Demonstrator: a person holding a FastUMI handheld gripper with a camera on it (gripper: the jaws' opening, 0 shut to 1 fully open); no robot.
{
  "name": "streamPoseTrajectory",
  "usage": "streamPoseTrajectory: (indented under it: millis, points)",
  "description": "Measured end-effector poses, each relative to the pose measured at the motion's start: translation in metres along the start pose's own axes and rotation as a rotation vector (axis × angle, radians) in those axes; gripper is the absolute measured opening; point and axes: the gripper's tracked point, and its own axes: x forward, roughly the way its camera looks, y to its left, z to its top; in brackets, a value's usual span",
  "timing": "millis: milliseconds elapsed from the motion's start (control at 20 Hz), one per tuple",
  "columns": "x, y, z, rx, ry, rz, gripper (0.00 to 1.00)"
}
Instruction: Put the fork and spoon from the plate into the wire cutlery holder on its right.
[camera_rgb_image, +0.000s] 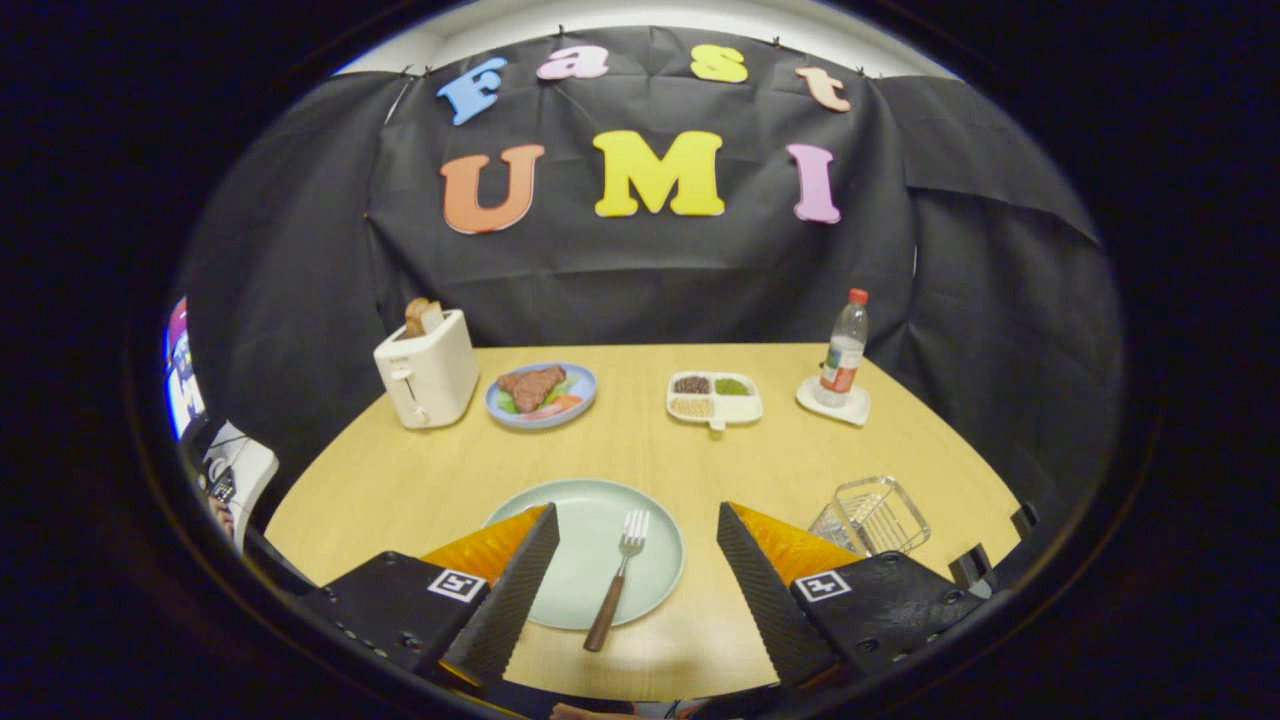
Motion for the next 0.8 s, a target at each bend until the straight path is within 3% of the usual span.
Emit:
streamPoseTrajectory:
  millis: [400,750,800]
  points:
    - [0.061,0.014,-0.052,-0.072,0.257,-0.004,0.96]
    - [0.081,0.017,-0.086,-0.036,0.436,0.0,0.94]
    - [0.086,0.015,-0.089,-0.045,0.445,-0.011,0.88]
